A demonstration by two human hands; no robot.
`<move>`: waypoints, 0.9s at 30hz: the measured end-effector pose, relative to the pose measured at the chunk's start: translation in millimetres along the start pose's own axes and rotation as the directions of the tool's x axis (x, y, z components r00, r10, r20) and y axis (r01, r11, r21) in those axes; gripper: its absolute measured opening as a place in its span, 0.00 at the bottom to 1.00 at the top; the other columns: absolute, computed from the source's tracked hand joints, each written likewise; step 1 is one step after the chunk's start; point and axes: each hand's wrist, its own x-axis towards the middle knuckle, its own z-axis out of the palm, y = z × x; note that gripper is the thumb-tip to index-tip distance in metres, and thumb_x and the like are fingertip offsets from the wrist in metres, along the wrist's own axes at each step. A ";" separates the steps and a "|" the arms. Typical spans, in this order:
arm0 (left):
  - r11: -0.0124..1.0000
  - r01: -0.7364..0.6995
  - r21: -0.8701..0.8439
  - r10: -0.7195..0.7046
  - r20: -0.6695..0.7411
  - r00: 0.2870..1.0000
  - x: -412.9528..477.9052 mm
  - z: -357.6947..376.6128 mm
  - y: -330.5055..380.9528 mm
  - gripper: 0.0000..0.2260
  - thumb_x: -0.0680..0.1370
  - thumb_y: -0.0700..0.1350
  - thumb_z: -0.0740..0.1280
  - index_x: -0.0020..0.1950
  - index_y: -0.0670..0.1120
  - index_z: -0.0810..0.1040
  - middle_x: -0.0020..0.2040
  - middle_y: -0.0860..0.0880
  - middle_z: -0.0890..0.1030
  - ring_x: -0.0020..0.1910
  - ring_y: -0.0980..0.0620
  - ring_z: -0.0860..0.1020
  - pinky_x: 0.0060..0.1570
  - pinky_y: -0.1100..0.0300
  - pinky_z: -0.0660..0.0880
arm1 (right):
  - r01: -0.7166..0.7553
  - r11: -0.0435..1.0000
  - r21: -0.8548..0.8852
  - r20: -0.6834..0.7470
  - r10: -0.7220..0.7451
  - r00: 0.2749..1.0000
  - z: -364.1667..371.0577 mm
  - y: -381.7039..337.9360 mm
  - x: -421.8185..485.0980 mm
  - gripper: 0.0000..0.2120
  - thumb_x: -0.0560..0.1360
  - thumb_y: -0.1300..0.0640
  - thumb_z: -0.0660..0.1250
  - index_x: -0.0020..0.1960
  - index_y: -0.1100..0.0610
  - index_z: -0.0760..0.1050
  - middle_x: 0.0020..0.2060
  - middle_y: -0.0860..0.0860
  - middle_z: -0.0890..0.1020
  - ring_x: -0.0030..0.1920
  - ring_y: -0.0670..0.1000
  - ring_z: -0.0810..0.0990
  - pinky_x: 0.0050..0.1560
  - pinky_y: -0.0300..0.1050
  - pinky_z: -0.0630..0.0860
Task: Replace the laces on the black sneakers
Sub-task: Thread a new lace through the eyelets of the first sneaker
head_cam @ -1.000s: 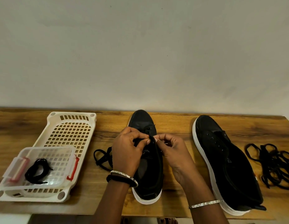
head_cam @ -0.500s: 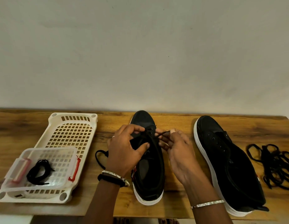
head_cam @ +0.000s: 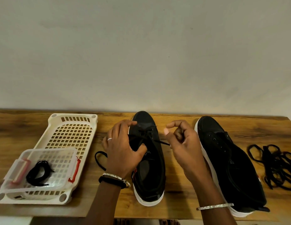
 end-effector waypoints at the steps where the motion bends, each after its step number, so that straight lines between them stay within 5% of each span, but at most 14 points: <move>1: 1.000 0.011 0.007 -0.011 -0.008 1.000 0.1 0.5 -0.1 0.30 0.64 0.60 0.66 0.66 0.58 0.69 0.67 0.56 0.70 0.69 0.50 0.67 0.68 0.38 0.63 | 0.073 0.985 -0.159 0.048 -0.066 0.997 1.3 2.0 -0.5 0.04 0.78 0.59 0.70 0.52 0.52 0.79 0.34 0.40 0.72 0.35 0.40 0.73 0.39 0.33 0.72; 3: 1.000 0.028 0.013 -0.028 -0.019 0.999 0.5 0.8 -0.8 0.32 0.63 0.61 0.66 0.67 0.58 0.68 0.70 0.55 0.69 0.72 0.49 0.66 0.70 0.38 0.62 | 0.220 0.878 -0.425 0.154 -0.169 0.973 4.4 6.9 -0.9 0.06 0.78 0.58 0.70 0.54 0.53 0.80 0.45 0.43 0.75 0.46 0.39 0.75 0.44 0.27 0.71; 6: 0.998 0.069 -0.008 -0.069 -0.007 0.998 0.8 0.6 -1.7 0.34 0.62 0.62 0.66 0.68 0.58 0.66 0.70 0.55 0.68 0.72 0.49 0.65 0.70 0.37 0.62 | 0.328 0.681 -0.655 0.282 -0.182 0.942 6.0 16.7 0.6 0.09 0.80 0.54 0.66 0.58 0.53 0.80 0.53 0.47 0.73 0.57 0.47 0.71 0.51 0.34 0.66; 9: 0.994 0.105 -0.033 -0.105 0.001 0.994 1.4 1.6 -3.9 0.37 0.60 0.64 0.66 0.69 0.58 0.65 0.68 0.55 0.69 0.70 0.48 0.68 0.67 0.37 0.65 | 0.304 0.698 -0.648 0.285 -0.147 0.947 0.3 20.5 2.2 0.05 0.80 0.54 0.67 0.52 0.52 0.80 0.46 0.44 0.74 0.54 0.48 0.72 0.48 0.40 0.65; 12: 0.988 0.136 -0.078 -0.133 0.040 0.990 1.5 2.0 -5.7 0.41 0.60 0.64 0.70 0.71 0.58 0.62 0.69 0.54 0.68 0.68 0.48 0.71 0.65 0.37 0.68 | 0.108 0.941 -0.320 0.178 -0.053 0.983 -4.7 19.3 1.5 0.06 0.80 0.57 0.67 0.45 0.53 0.79 0.41 0.42 0.81 0.47 0.42 0.77 0.46 0.36 0.71; 14: 0.978 0.172 -0.118 -0.163 0.079 0.983 1.2 1.9 -6.4 0.44 0.59 0.66 0.71 0.73 0.57 0.60 0.71 0.53 0.67 0.68 0.48 0.69 0.66 0.37 0.69 | -0.109 0.988 0.111 0.168 0.090 0.982 -4.7 8.4 0.5 0.08 0.81 0.60 0.64 0.45 0.57 0.79 0.45 0.47 0.85 0.48 0.43 0.81 0.49 0.34 0.75; 15: 0.972 0.192 -0.137 -0.179 0.100 0.979 1.2 1.7 -6.7 0.47 0.58 0.67 0.70 0.73 0.56 0.60 0.72 0.53 0.66 0.68 0.49 0.70 0.65 0.37 0.69 | -0.206 0.912 0.355 0.186 0.148 0.971 -4.3 3.9 0.6 0.09 0.82 0.62 0.62 0.45 0.60 0.77 0.47 0.52 0.86 0.50 0.47 0.83 0.51 0.37 0.77; 17: 0.958 0.226 -0.176 -0.202 0.142 0.969 1.1 2.0 -8.6 0.49 0.56 0.70 0.69 0.74 0.58 0.58 0.71 0.54 0.67 0.66 0.50 0.71 0.65 0.37 0.70 | -0.342 0.597 0.726 0.250 0.234 0.940 -5.8 -4.5 0.4 0.10 0.82 0.61 0.58 0.44 0.60 0.73 0.43 0.60 0.84 0.51 0.57 0.84 0.58 0.47 0.79; 19: 0.938 0.263 -0.228 -0.226 0.176 0.958 1.6 2.7 -11.0 0.50 0.55 0.70 0.72 0.72 0.61 0.56 0.67 0.55 0.69 0.64 0.51 0.74 0.64 0.37 0.71 | -0.367 0.322 0.873 0.282 0.280 0.918 -10.1 -7.5 0.7 0.12 0.82 0.58 0.56 0.41 0.58 0.70 0.32 0.56 0.75 0.38 0.57 0.79 0.60 0.55 0.77; 21: 0.922 0.282 -0.265 -0.234 0.196 0.952 2.1 2.7 -12.8 0.50 0.54 0.69 0.74 0.72 0.61 0.56 0.61 0.57 0.72 0.58 0.55 0.76 0.62 0.40 0.74 | -0.350 0.241 0.905 0.268 0.314 0.911 -15.7 -4.7 2.4 0.14 0.81 0.57 0.56 0.37 0.56 0.68 0.26 0.50 0.65 0.27 0.49 0.66 0.43 0.47 0.77; 24: 0.923 0.274 -0.269 -0.225 0.199 0.954 3.1 0.3 -13.0 0.50 0.55 0.68 0.74 0.73 0.58 0.58 0.55 0.57 0.74 0.53 0.58 0.77 0.56 0.45 0.79 | -0.332 0.513 0.791 0.166 0.343 0.925 -20.5 -1.9 3.1 0.09 0.75 0.58 0.62 0.37 0.55 0.66 0.25 0.49 0.60 0.22 0.46 0.57 0.26 0.43 0.56; 27: 0.929 0.275 -0.250 -0.230 0.195 0.954 2.8 -0.2 -13.3 0.47 0.58 0.64 0.76 0.72 0.56 0.60 0.51 0.54 0.74 0.49 0.58 0.77 0.52 0.46 0.79 | -0.229 0.904 0.361 0.049 0.226 0.973 -15.3 0.6 1.6 0.05 0.77 0.63 0.66 0.46 0.57 0.70 0.26 0.50 0.67 0.23 0.46 0.63 0.24 0.40 0.59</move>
